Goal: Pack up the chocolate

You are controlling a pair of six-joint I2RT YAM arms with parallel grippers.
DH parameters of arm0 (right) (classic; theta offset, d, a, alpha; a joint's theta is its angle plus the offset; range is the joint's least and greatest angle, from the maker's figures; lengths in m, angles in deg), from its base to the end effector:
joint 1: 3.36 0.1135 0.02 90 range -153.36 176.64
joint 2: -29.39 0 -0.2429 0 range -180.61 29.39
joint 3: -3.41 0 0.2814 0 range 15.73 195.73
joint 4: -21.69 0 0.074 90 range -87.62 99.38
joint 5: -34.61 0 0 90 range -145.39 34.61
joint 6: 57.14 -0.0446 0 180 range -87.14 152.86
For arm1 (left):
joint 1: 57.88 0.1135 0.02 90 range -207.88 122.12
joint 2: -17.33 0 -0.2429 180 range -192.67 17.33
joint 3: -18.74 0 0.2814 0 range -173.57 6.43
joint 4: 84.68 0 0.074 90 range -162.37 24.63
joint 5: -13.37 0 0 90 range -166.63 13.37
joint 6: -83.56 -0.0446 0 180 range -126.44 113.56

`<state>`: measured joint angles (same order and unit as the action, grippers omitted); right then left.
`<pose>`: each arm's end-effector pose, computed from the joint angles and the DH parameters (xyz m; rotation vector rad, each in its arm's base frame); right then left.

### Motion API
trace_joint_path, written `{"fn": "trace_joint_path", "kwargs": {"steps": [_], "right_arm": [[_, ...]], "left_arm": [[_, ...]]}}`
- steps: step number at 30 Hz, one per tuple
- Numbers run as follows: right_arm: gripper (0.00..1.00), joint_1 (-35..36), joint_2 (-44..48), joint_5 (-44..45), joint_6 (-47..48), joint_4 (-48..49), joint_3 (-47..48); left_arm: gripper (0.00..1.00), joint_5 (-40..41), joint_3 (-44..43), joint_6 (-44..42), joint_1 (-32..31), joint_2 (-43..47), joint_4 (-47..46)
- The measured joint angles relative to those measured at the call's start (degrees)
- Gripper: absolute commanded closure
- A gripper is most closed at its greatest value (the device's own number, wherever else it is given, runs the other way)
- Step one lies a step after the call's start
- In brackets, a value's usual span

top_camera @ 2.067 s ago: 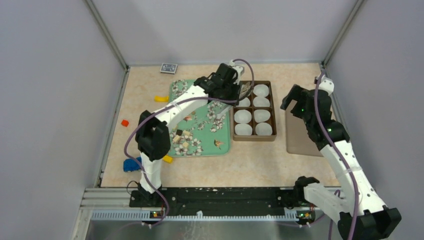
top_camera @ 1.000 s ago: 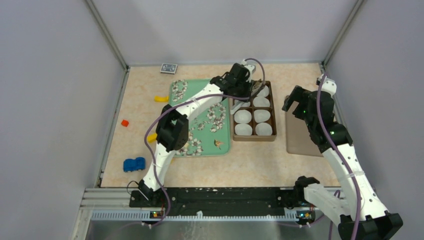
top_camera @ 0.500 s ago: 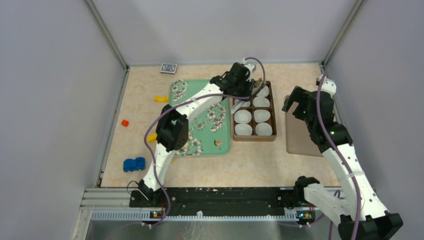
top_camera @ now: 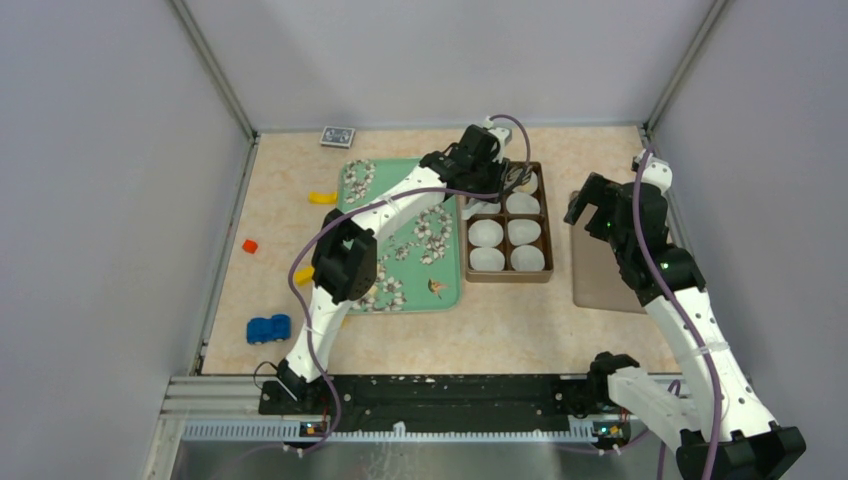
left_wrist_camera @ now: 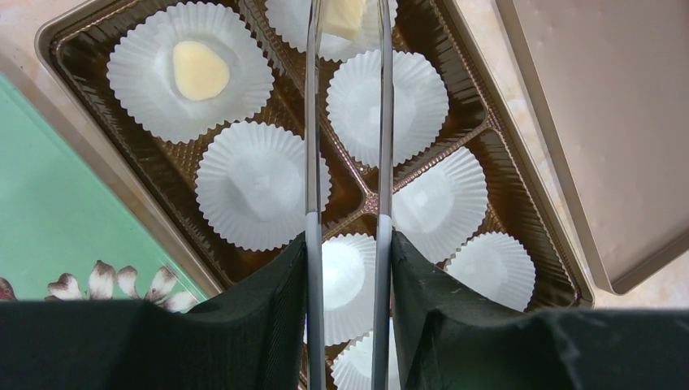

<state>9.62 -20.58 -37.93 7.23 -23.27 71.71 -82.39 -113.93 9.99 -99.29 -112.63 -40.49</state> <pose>0.2321 0.0398 0.3357 0.4099 1.9725 0.1186 0.4064 -0.3644 0.2346 0.5658 2.3056 -0.6218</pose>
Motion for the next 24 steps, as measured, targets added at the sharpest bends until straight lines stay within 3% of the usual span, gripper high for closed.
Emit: {"fn": "trace_joint_path", "kwargs": {"steps": [14, 24], "right_arm": [[0.01, 0.0, 0.0, -0.2, 0.0, 0.0, 0.0], [0.01, 0.0, 0.1, -1.0, 0.0, 0.2, -0.1]], "left_arm": [[0.64, 0.1, 0.5, 0.1, -0.3, 0.4, -1.0], [0.68, 4.5, 20.9, 0.2, -0.8, 20.3, -5.0]]}}
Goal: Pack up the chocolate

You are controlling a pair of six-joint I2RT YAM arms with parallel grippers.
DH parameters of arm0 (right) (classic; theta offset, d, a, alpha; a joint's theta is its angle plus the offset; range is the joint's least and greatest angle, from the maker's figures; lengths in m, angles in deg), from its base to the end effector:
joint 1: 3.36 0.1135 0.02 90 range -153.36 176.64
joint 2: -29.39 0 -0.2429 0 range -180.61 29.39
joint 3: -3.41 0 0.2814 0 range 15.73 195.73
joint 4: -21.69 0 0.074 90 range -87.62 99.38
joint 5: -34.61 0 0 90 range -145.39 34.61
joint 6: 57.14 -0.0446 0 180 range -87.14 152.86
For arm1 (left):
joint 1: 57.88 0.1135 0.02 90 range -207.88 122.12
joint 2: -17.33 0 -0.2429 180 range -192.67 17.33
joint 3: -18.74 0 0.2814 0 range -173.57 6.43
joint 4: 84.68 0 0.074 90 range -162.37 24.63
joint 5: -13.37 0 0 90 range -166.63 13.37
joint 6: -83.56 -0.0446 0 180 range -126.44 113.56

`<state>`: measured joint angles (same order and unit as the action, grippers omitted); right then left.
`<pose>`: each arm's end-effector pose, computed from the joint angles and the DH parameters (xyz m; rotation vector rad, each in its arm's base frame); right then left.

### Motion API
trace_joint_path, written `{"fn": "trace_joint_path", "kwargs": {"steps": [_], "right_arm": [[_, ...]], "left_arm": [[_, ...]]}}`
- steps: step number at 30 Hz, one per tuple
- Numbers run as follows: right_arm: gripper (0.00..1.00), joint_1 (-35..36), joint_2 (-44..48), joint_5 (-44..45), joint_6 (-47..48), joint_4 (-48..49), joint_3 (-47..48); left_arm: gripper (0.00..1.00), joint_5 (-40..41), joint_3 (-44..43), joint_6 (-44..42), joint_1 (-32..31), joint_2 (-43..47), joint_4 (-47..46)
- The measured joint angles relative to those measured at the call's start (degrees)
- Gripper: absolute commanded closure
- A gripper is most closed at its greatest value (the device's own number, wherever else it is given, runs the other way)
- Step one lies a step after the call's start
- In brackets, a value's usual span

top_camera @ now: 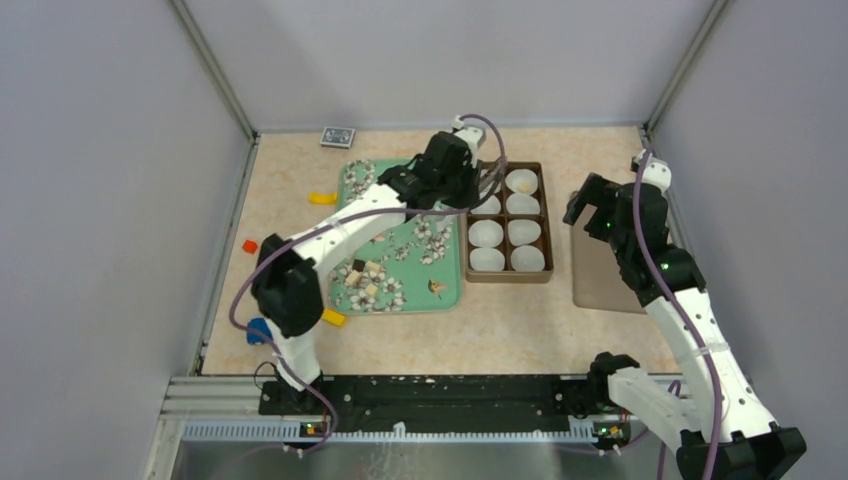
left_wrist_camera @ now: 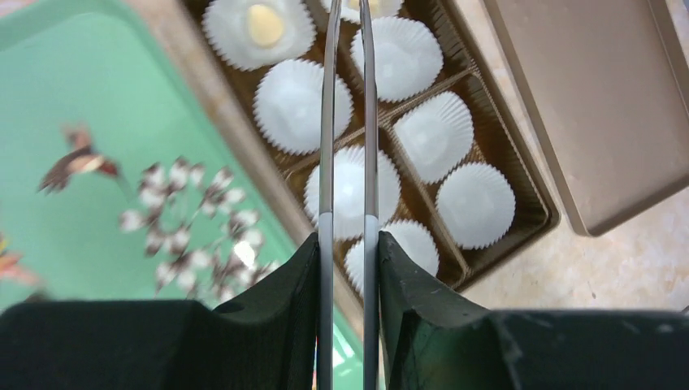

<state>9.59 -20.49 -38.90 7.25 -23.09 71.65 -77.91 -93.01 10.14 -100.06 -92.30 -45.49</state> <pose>0.2320 0.0404 0.3359 0.4003 1.9740 0.1361 0.3531 -0.3213 0.2812 0.5180 2.2226 -0.5796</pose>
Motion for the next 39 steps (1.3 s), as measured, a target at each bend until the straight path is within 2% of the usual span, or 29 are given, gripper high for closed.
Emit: {"fn": "trace_joint_path", "kwargs": {"steps": [7, 14, 19, 24, 33, 39], "right_arm": [[0.02, 0.0, -0.2, -1.0, 0.0, 1.6, -0.1], [0.02, 0.0, -1.4, -3.6, -0.1, 4.3, -1.6], [0.02, 0.0, -2.7, -5.3, -0.1, 5.1, -2.0], [0.02, 0.0, -3.3, -6.7, -0.1, 6.3, -2.3], [0.02, 0.0, -3.5, -7.5, -0.1, 6.9, -2.3], [0.02, 0.0, -3.7, -7.6, -0.2, 7.5, -2.7]], "left_arm": [[0.67, 9.4, 15.6, 0.3, 0.3, 21.1, 0.8], [0.65, 20.2, 26.4, 4.6, 2.0, 33.2, 10.3], [0.61, 24.3, 30.7, 8.6, 3.4, 36.3, 19.1], [0.57, 24.2, 33.6, 11.2, 5.7, 38.2, 23.8], [0.5, 21.4, 35.3, 15.4, 6.8, 37.9, 24.2], [0.49, 21.1, 35.8, 17.9, 6.9, 34.6, 22.6]]}}
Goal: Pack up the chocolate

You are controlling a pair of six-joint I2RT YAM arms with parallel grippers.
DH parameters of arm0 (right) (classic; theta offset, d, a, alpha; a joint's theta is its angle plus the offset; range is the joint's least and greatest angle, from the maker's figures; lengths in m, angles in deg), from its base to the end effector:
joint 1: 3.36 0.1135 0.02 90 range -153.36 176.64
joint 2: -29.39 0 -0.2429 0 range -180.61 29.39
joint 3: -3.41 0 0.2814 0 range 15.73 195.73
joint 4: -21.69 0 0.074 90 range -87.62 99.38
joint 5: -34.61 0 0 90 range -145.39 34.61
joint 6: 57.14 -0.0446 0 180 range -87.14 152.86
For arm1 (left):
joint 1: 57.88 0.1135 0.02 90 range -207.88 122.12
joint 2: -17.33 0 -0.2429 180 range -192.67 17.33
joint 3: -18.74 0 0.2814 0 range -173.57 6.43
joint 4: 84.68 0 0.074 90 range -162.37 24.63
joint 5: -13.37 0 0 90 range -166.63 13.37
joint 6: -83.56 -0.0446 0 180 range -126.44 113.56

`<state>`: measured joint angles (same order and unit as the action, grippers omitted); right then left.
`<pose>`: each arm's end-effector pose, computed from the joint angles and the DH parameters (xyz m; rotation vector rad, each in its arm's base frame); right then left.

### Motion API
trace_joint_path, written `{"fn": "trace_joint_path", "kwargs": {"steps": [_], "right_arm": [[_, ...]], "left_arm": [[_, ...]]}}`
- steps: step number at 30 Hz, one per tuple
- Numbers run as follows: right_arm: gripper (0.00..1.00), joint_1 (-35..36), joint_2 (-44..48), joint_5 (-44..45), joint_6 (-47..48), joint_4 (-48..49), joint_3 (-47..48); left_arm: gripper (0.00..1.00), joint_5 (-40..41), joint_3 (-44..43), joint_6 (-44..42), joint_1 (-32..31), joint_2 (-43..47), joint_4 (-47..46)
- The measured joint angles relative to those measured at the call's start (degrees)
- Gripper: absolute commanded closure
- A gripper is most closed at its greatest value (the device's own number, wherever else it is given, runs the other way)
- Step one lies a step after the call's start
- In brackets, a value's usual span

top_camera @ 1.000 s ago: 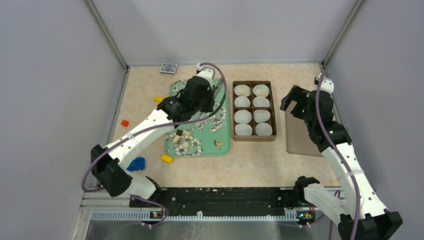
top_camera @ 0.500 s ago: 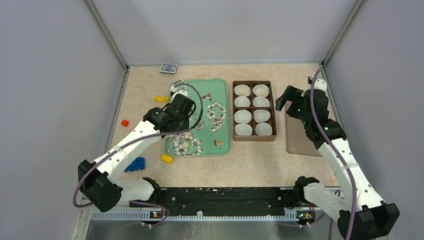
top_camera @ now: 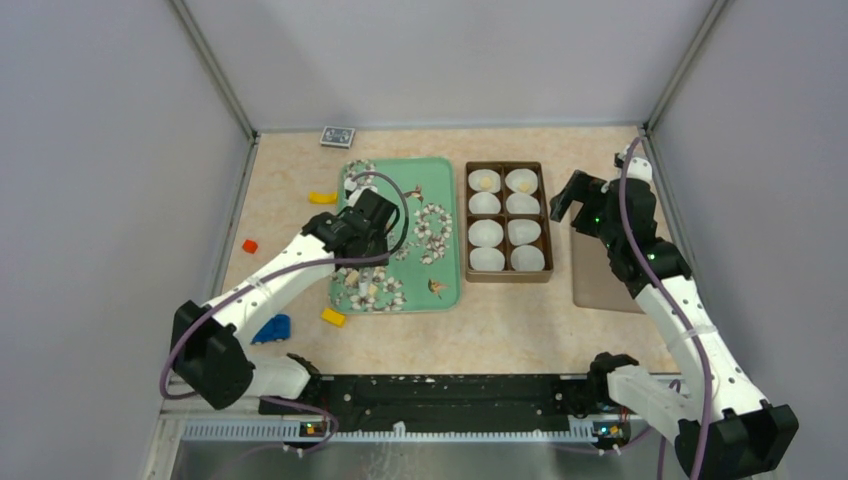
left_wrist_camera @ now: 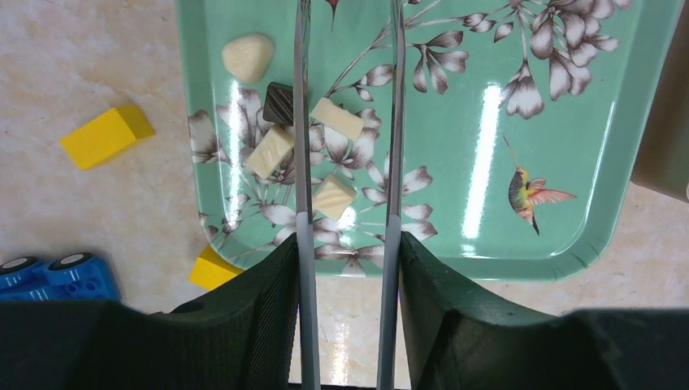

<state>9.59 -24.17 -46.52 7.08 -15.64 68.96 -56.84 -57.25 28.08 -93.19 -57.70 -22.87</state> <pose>0.2527 0.0510 0.3168 0.3235 1.9921 0.2755 0.2495 -0.1582 0.2516 -0.0974 2.5335 -0.0146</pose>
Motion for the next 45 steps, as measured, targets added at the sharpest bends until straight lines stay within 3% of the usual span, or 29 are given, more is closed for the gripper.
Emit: {"fn": "trace_joint_path", "kwargs": {"steps": [19, 38, 45], "right_arm": [[0.02, 0.0, -0.8, 0.0, 0.1, 0.1, 0.0], [0.02, 0.0, -1.5, -0.6, 0.1, 0.1, 0.0], [0.02, 0.0, -1.5, -0.6, 0.1, 0.1, 0.0]], "left_arm": [[0.5, -1.5, 2.0, 1.5, 4.9, -6.7, -6.4], [0.56, -6.2, 0.7, -1.7, 5.2, -12.3, -10.4], [0.52, -8.4, 0.0, -4.0, 5.2, -12.3, -10.3]]}}
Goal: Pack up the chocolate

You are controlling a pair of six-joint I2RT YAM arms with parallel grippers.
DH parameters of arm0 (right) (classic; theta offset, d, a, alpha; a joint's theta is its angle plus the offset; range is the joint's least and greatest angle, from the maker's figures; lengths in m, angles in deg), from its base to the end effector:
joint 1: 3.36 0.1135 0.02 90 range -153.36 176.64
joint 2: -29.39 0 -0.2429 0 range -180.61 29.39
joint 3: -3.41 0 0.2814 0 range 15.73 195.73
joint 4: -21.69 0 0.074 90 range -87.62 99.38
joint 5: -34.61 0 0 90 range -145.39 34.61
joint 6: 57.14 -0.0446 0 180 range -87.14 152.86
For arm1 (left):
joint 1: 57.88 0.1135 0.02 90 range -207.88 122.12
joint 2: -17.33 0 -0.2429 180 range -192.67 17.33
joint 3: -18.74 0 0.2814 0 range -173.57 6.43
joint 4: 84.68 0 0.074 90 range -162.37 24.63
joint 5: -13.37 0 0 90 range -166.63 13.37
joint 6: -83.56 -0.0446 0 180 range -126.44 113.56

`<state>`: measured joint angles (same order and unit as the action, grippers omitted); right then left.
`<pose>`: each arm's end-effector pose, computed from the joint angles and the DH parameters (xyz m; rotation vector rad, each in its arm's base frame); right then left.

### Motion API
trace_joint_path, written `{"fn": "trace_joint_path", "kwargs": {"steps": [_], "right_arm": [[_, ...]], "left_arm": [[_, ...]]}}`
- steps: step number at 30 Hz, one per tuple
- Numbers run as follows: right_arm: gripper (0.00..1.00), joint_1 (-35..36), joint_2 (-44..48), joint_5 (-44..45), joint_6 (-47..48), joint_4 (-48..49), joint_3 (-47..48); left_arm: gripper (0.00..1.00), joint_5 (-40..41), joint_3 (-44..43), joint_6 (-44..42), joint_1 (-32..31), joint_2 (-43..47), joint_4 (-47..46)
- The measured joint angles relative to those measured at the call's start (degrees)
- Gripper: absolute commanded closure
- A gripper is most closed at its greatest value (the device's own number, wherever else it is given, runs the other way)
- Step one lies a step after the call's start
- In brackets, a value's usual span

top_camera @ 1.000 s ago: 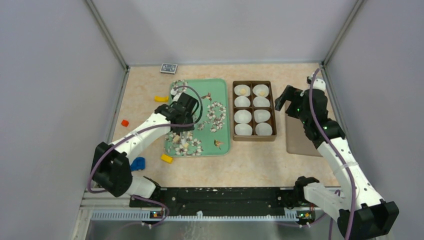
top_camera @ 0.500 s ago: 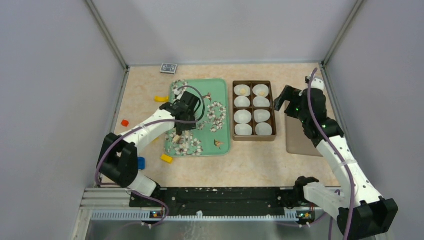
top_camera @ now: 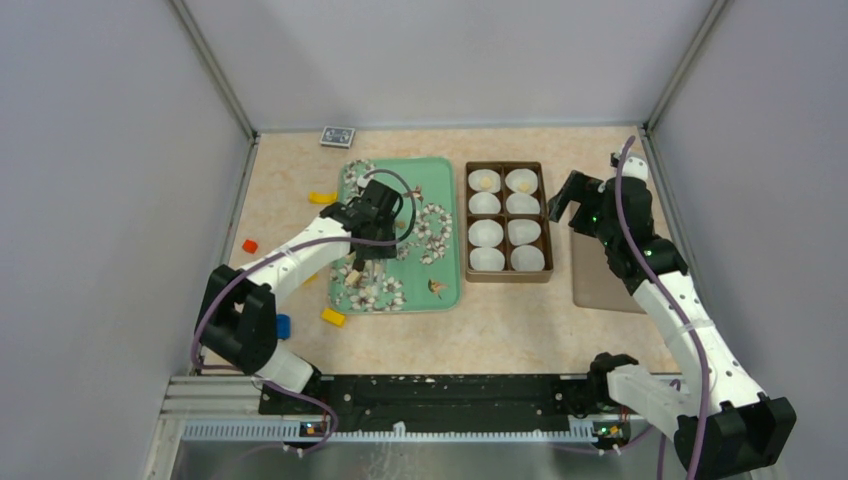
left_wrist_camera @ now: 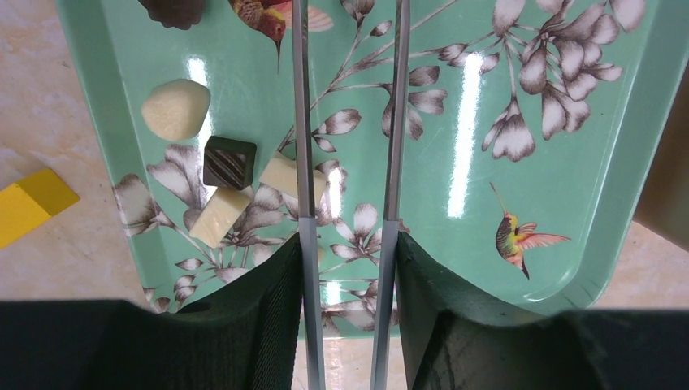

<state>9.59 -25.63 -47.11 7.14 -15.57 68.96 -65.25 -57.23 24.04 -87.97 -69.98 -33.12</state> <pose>0.2577 0.0527 0.3108 0.3175 2.0185 0.2769 0.2970 -0.1619 0.1960 -0.0722 2.6337 -0.0935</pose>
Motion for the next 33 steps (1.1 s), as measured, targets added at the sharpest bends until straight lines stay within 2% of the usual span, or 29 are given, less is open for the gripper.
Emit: {"fn": "trace_joint_path", "kwargs": {"steps": [13, 27, 33], "right_arm": [[0.02, 0.0, 0.0, 0.0, 0.0, 0.0, 0.0], [0.02, 0.0, 0.0, 0.0, 0.0, 0.0, 0.0], [0.02, 0.0, 0.0, 0.0, 0.1, 0.0, 0.0]], "left_arm": [[0.53, -1.9, -0.3, 3.5, 0.0, 0.0, 4.8], [0.53, -2.0, -0.3, 4.4, 0.0, -2.6, 3.6], [0.67, -2.0, -0.3, 4.3, 0.0, -2.9, 3.3]]}}
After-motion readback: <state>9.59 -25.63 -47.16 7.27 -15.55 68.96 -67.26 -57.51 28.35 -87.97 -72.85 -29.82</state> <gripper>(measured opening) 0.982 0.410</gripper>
